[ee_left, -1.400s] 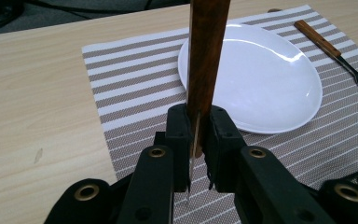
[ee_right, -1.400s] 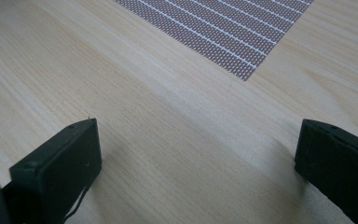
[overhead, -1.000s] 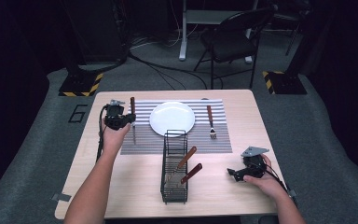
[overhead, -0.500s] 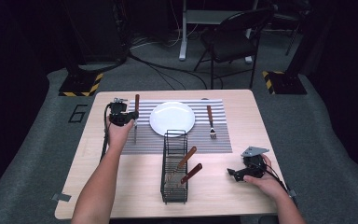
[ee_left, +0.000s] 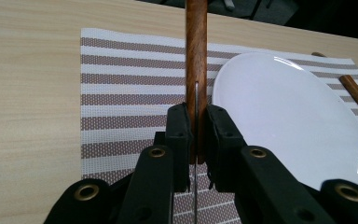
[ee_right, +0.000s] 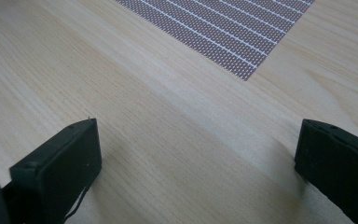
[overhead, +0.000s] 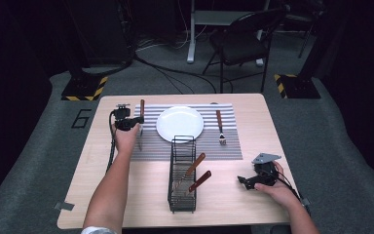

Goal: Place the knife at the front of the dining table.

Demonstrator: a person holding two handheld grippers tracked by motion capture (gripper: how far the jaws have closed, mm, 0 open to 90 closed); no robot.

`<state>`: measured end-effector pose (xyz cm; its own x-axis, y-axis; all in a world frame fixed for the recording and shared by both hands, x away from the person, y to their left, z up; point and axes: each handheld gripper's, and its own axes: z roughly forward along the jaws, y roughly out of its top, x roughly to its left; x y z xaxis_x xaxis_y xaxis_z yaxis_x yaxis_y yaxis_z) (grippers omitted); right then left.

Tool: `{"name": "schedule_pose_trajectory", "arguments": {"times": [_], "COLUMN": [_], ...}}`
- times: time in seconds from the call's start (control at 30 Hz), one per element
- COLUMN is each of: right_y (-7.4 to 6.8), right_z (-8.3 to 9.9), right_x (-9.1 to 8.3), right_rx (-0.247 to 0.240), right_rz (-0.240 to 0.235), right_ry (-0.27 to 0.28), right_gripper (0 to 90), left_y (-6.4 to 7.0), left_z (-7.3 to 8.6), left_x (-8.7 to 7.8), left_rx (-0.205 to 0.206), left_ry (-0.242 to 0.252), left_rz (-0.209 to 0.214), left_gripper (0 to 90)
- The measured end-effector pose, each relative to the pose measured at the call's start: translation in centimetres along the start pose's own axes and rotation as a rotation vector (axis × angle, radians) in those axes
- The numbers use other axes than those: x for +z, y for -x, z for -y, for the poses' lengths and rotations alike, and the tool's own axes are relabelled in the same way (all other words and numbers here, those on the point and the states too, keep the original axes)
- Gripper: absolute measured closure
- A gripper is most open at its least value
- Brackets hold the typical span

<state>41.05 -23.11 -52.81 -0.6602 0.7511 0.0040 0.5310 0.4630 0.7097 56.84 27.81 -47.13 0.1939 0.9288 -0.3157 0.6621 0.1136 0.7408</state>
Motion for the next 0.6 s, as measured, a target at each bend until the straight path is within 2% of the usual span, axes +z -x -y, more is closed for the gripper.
{"name": "schedule_pose_trajectory", "arguments": {"times": [0.1,0.13,0.23,0.6], "right_y": [0.0,0.0,0.0,0.0], "right_z": [0.0,0.0,0.0,0.0], "right_x": [0.0,0.0,0.0,0.0], "right_rx": [0.000,0.000,0.000,-0.001], "right_rz": [0.000,0.000,0.000,-0.001], "right_ry": [0.000,0.000,0.001,0.001], "right_gripper": [0.0,0.0,0.0,0.0], "left_y": [0.0,0.1,0.1,-0.3], "left_z": [0.2,0.3,0.5,1.3], "left_x": [0.4,0.6,1.2,2.9], "left_rx": [0.001,-0.010,-0.009,-0.069], "left_ry": [0.001,0.007,-0.010,-0.043], "left_rz": [-0.011,-0.015,-0.033,-0.054], "left_gripper": [80.6,80.6,80.6,80.8]}}
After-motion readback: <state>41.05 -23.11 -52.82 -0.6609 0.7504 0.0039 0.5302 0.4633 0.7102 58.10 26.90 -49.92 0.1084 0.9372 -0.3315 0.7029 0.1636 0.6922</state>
